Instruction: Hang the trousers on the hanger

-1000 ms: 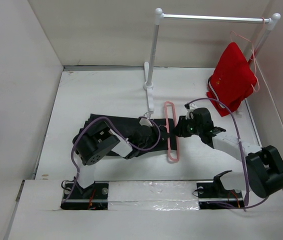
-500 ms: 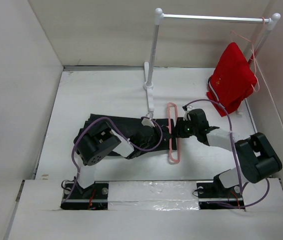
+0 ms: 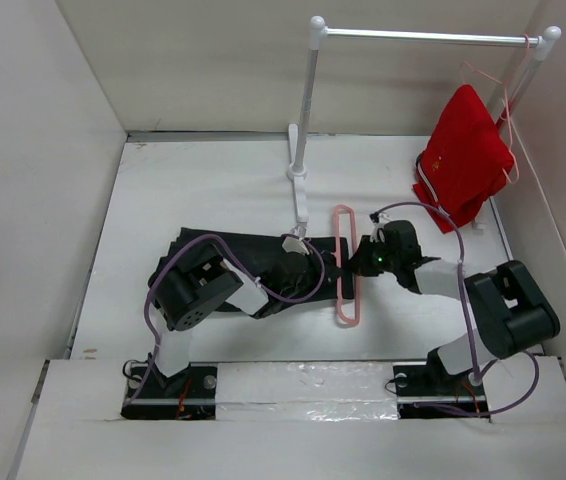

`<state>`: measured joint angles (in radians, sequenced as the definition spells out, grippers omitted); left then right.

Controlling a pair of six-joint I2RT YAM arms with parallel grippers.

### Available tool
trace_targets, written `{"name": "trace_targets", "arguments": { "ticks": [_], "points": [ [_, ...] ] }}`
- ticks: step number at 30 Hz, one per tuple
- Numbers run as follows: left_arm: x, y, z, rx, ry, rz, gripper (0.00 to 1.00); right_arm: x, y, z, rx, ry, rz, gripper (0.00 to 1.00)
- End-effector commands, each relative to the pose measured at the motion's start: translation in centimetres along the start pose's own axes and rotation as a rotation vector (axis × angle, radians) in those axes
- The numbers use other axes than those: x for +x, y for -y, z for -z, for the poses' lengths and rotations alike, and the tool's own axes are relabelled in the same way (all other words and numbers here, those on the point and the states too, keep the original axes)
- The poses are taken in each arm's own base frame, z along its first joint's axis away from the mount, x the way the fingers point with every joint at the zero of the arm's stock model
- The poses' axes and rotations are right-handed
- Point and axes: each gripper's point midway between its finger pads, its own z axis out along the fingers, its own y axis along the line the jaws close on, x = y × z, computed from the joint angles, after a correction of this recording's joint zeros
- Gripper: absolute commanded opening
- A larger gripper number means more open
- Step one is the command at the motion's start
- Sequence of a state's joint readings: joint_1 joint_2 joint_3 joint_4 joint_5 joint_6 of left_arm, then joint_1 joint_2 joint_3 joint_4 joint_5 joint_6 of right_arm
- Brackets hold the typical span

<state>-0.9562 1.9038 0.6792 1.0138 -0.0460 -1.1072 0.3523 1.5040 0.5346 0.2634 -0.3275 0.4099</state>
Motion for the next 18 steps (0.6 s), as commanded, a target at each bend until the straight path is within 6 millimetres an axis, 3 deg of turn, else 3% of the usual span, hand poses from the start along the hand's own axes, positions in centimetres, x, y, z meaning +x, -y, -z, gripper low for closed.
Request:
{"name": "trace_targets", "arguments": {
  "ticks": [1, 8, 12, 16, 18],
  "points": [
    [-1.3, -0.5, 0.2, -0.013, 0.062, -0.067, 0.0, -1.9, -0.4, 1.3, -0.032, 0.091, -0.003, 0.0],
    [-2.8, -2.3, 1.0, -0.077, 0.118, -0.111, 0.0, -4.9, 0.7, 5.5, -0.008, 0.208, -0.022, 0.0],
    [-3.9, -4.3, 2.6, -0.121, 0.143, -0.125, 0.0, -7.0, 2.3, 8.6, 0.037, 0.303, -0.049, 0.0],
    [-5.1, -4.7, 4.3, -0.154, 0.183, -0.157, 0.0, -8.4, 2.6, 11.2, 0.057, 0.364, -0.052, 0.0],
    [-4.8, -5.0, 4.7, -0.161, 0.167, -0.165, 0.0, -8.8, 3.2, 12.1, 0.083, 0.39, -0.065, 0.0]
  ]
}}
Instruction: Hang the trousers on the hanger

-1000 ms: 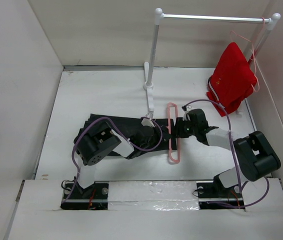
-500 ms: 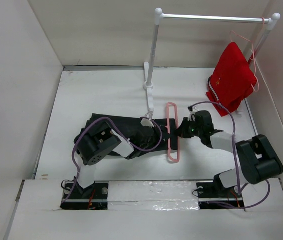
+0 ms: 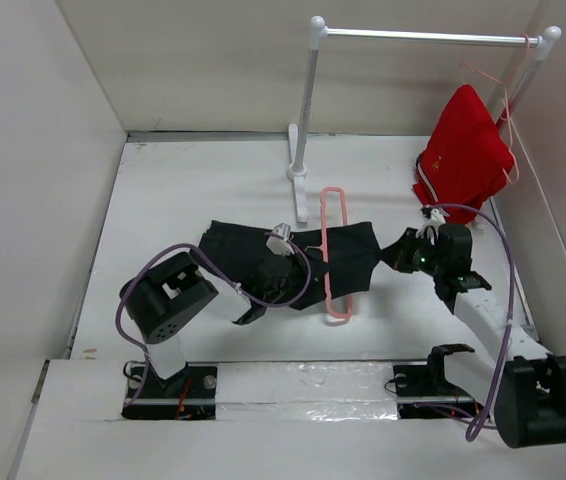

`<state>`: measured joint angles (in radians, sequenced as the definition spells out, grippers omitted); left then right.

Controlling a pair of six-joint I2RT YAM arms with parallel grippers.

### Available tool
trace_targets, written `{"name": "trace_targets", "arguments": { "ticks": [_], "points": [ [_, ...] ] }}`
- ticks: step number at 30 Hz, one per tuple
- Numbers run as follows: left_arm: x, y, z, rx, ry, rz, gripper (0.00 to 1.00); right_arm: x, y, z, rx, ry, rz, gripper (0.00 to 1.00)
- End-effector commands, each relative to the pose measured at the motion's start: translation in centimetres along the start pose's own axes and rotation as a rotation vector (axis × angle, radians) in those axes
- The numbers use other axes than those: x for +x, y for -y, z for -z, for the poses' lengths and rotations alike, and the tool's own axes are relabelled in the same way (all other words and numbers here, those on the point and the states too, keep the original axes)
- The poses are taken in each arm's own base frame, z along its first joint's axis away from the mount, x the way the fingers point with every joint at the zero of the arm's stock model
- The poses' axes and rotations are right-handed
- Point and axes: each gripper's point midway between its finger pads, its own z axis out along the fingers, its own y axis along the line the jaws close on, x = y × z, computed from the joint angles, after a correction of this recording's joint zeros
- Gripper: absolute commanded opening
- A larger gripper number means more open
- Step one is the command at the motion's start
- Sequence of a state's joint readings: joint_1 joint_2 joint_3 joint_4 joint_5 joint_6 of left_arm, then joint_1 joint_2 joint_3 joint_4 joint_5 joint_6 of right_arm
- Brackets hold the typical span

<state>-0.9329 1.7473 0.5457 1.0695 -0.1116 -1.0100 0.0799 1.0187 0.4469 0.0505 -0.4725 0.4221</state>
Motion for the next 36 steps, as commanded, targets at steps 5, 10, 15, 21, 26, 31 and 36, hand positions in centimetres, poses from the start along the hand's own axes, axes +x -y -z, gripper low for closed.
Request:
{"name": "trace_targets", "arguments": {
  "ticks": [5, 10, 15, 21, 26, 31, 36],
  "points": [
    [-1.5, -7.2, 2.5, -0.235, 0.047, -0.107, 0.0, -6.9, 1.8, 3.0, 0.086, 0.203, 0.018, 0.0],
    [-1.7, -9.0, 2.9, -0.292, 0.041, -0.129, 0.0, -8.1, 1.4, 3.3, 0.065, 0.206, 0.031, 0.0],
    [-3.4, -10.0, 4.6, -0.333, 0.094, -0.121, 0.0, -8.4, 3.0, 4.1, 0.102, 0.243, -0.012, 0.0],
    [-5.0, -10.3, 6.9, -0.383, 0.141, -0.14, 0.0, -9.2, 4.3, 4.9, 0.096, 0.274, -0.074, 0.0],
    [-5.0, -10.3, 7.4, -0.385, 0.139, -0.139, 0.0, -9.7, 4.1, 4.8, 0.074, 0.271, -0.078, 0.0],
    [-5.3, -9.7, 7.1, -0.374, 0.141, -0.132, 0.0, -7.6, 5.7, 3.7, 0.104, 0.236, -0.103, 0.0],
    [-5.9, -7.5, 7.3, -0.353, 0.18, -0.155, 0.0, -6.5, 6.9, 3.0, 0.139, 0.213, -0.11, 0.0]
  ]
}}
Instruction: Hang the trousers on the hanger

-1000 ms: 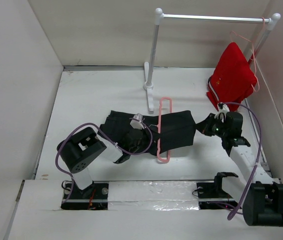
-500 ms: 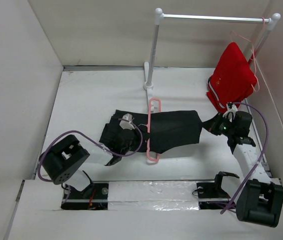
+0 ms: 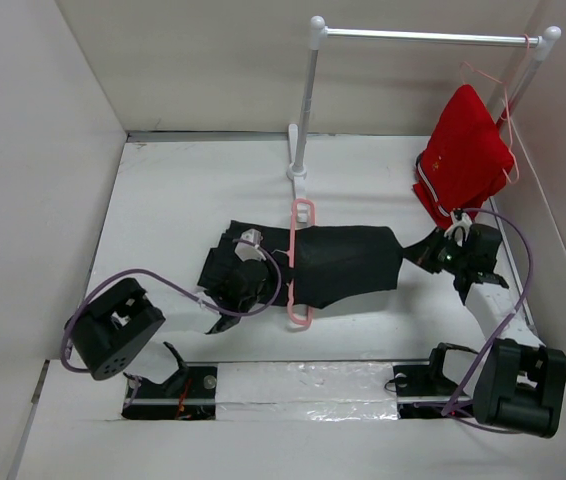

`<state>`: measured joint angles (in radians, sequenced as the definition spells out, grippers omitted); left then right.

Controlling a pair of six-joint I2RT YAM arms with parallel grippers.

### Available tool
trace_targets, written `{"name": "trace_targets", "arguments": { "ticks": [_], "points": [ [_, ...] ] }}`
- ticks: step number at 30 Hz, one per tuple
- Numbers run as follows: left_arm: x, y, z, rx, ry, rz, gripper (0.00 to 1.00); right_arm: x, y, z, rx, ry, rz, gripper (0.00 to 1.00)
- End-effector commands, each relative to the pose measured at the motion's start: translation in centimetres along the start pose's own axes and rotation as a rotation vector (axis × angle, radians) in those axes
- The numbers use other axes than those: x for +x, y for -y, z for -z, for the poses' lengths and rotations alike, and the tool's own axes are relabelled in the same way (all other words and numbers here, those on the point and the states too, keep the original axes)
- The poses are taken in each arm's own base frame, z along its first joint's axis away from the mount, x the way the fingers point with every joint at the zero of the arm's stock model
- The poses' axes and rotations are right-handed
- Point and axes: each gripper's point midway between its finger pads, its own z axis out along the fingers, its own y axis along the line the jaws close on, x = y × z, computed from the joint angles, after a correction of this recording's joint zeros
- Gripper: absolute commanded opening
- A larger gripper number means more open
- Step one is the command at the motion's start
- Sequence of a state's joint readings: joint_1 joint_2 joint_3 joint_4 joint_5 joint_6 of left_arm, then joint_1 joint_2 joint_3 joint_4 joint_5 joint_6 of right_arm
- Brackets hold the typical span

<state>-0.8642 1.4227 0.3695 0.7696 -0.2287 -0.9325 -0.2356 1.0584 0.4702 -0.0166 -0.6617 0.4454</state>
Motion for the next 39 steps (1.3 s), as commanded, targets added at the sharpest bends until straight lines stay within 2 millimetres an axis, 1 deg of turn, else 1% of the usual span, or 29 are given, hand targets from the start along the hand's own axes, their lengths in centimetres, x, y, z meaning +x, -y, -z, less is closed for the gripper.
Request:
{"name": "trace_targets", "arguments": {
  "ticks": [1, 2, 3, 5, 6, 9, 11, 12, 13, 14, 15, 16, 17, 18, 19, 20, 21, 22, 23, 24, 25, 26, 27, 30, 31, 32, 33, 36, 39],
  "points": [
    [-2.7, -0.3, 1.1, -0.104, 0.115, -0.088, 0.0, -4.0, 0.8, -0.1, 0.061, 0.17, 0.101, 0.0],
    [-3.2, 0.4, 1.4, -0.102, 0.138, -0.102, 0.0, -4.1, 1.0, -0.1, 0.071, 0.169, 0.1, 0.0],
    [-4.3, 1.4, 1.7, -0.1, 0.183, -0.107, 0.0, -4.3, 1.2, 0.0, 0.088, 0.173, 0.114, 0.0],
    [-5.2, 3.2, 2.6, -0.064, 0.2, -0.121, 0.0, -4.6, 1.1, 0.1, 0.09, 0.179, 0.118, 0.0],
    [-5.6, 4.3, 2.9, -0.043, 0.206, -0.122, 0.0, -4.6, 0.7, 0.0, 0.081, 0.182, 0.119, 0.0],
    [-5.8, 5.8, 3.8, -0.023, 0.22, -0.146, 0.0, -4.6, -0.6, -0.5, 0.063, 0.172, 0.164, 0.0],
    [-6.0, 6.6, 4.1, -0.003, 0.228, -0.147, 0.0, -4.3, -1.4, -0.7, 0.067, 0.141, 0.199, 0.2],
    [-6.1, 6.8, 4.1, 0.002, 0.228, -0.148, 0.0, -4.6, -2.9, -0.9, 0.052, 0.14, 0.239, 0.31],
    [-6.3, 7.5, 4.0, 0.012, 0.226, -0.15, 0.0, -4.6, -3.8, -0.9, 0.042, 0.141, 0.256, 0.49],
    [-6.4, 7.8, 4.0, 0.015, 0.227, -0.152, 0.0, -4.7, -5.0, -0.5, 0.032, 0.152, 0.277, 0.56],
    [-6.2, 8.3, 4.2, 0.031, 0.224, -0.166, 0.0, -4.3, -6.2, -0.5, 0.034, 0.146, 0.311, 0.63],
    [-6.8, 8.9, 4.2, 0.043, 0.246, -0.16, 0.0, -5.1, -7.7, 0.0, 0.023, 0.17, 0.337, 0.71],
    [-6.6, 9.3, 4.4, 0.053, 0.246, -0.167, 0.0, -5.0, -8.4, 0.4, 0.028, 0.169, 0.347, 0.72],
    [-6.7, 9.5, 4.3, 0.053, 0.247, -0.174, 0.0, -5.5, -9.8, 1.2, 0.01, 0.206, 0.359, 0.72],
    [-7.0, 10.3, 4.3, 0.066, 0.247, -0.174, 0.0, -4.8, -11.7, 1.4, -0.04, 0.201, 0.373, 0.7],
    [-6.8, 10.8, 4.4, 0.077, 0.245, -0.185, 0.0, -4.7, -13.2, 1.5, -0.09, 0.217, 0.375, 0.62],
    [-7.1, 11.0, 4.5, 0.079, 0.254, -0.187, 0.0, -3.8, -14.8, 1.5, -0.155, 0.195, 0.354, 0.43],
    [-7.4, 11.5, 4.6, 0.092, 0.267, -0.182, 0.0, -1.4, -16.4, 1.0, -0.225, 0.131, 0.36, 0.12],
    [-7.6, 11.7, 4.6, 0.101, 0.271, -0.178, 0.0, -0.5, -18.2, 0.9, -0.302, 0.122, 0.361, 0.01],
    [-7.7, 12.0, 4.6, 0.105, 0.275, -0.177, 0.0, 1.5, -19.6, 0.9, -0.374, 0.053, 0.336, 0.0],
    [-7.9, 12.5, 4.5, 0.112, 0.28, -0.173, 0.0, 3.3, -20.4, 0.7, -0.413, 0.002, 0.324, 0.0],
    [-8.0, 12.7, 4.4, 0.114, 0.282, -0.171, 0.0, 6.2, -22.3, 1.1, -0.5, -0.057, 0.329, 0.0],
    [-8.0, 12.7, 4.3, 0.116, 0.287, -0.167, 0.0, 7.4, -23.2, 1.3, -0.522, -0.075, 0.292, 0.0],
    [-8.0, 13.0, 4.0, 0.136, 0.302, -0.133, 0.0, 11.2, -24.7, 2.3, -0.568, -0.151, 0.296, 0.25],
    [-7.9, 13.4, 3.8, 0.151, 0.298, -0.121, 0.0, 11.6, -24.9, 2.4, -0.562, -0.158, 0.279, 0.42],
    [-8.0, 13.7, 3.8, 0.159, 0.302, -0.107, 0.0, 11.8, -25.5, 2.7, -0.591, -0.154, 0.271, 0.46],
    [-8.1, 13.9, 3.9, 0.164, 0.306, -0.105, 0.0, 12.8, -25.6, 2.9, -0.606, -0.175, 0.263, 0.49],
    [-8.7, 14.7, 4.0, 0.191, 0.329, -0.083, 0.0, 14.3, -26.3, 3.5, -0.639, -0.21, 0.253, 0.5],
    [-8.8, 15.3, 4.0, 0.21, 0.327, -0.069, 0.0, 14.8, -26.4, 3.3, -0.628, -0.207, 0.253, 0.56]
  ]
}}
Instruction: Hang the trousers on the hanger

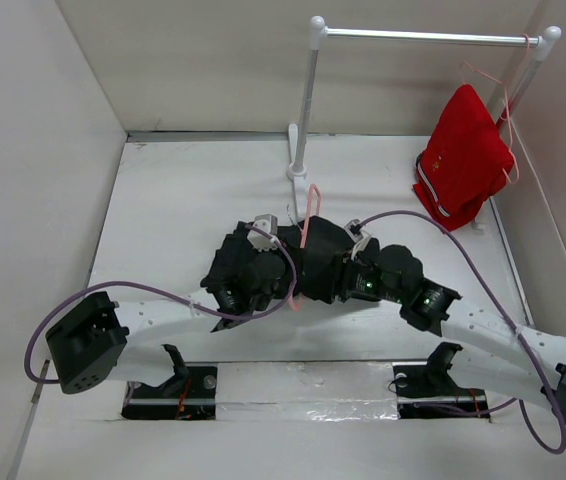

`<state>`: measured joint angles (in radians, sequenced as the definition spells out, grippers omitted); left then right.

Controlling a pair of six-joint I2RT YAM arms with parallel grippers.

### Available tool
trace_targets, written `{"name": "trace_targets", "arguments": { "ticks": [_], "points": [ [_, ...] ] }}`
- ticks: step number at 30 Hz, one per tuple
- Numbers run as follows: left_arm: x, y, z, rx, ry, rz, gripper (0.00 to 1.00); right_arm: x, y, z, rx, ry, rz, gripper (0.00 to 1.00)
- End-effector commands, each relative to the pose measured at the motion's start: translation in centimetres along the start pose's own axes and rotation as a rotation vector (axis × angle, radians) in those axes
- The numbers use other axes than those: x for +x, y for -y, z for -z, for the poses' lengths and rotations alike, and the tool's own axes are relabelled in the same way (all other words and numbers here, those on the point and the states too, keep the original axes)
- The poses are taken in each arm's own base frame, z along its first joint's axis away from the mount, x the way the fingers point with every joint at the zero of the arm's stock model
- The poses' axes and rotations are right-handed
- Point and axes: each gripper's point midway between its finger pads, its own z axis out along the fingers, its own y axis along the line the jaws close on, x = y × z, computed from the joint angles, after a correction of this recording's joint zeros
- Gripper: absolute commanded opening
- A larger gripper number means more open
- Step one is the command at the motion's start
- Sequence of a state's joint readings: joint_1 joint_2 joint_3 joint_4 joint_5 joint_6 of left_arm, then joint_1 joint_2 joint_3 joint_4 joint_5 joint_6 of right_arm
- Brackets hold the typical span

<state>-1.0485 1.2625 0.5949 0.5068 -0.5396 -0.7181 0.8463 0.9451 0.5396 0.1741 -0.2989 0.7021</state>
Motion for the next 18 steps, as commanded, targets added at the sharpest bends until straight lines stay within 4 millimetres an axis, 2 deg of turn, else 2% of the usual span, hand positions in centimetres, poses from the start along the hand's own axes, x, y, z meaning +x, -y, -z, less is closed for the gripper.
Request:
{"name": "trace_targets", "arguments": {
  "ticks": [1, 3, 7, 11, 15, 17, 18],
  "points": [
    [-6.0, 6.0, 0.4, 0.16, 0.157, 0.176, 0.0, -1.3, -1.5, -0.6, -0.043, 0.08, -0.007, 0.58],
    [-6.1, 5.9, 0.4, 0.163, 0.166, 0.19, 0.0, -1.0, -1.5, -1.1, -0.059, 0.075, -0.006, 0.58],
    [-5.7, 6.2, 0.6, 0.177, 0.143, 0.209, 0.0, 0.9, -0.4, -2.5, -0.034, 0.034, -0.035, 0.59],
    [-5.5, 6.1, 0.8, 0.188, 0.137, 0.237, 0.0, 2.2, -0.5, -3.7, -0.044, 0.002, -0.025, 0.6],
    [-5.1, 6.4, 1.2, 0.199, 0.121, 0.229, 0.0, 2.2, -0.1, -4.5, -0.03, 0.016, -0.017, 0.61],
    [-5.0, 5.7, 1.1, 0.179, 0.13, 0.239, 0.0, 1.7, 0.2, -4.8, -0.021, 0.043, -0.001, 0.61],
    [-4.9, 5.7, 1.2, 0.182, 0.126, 0.238, 0.0, 1.5, 0.4, -4.9, -0.011, 0.055, 0.001, 0.56]
  ]
}}
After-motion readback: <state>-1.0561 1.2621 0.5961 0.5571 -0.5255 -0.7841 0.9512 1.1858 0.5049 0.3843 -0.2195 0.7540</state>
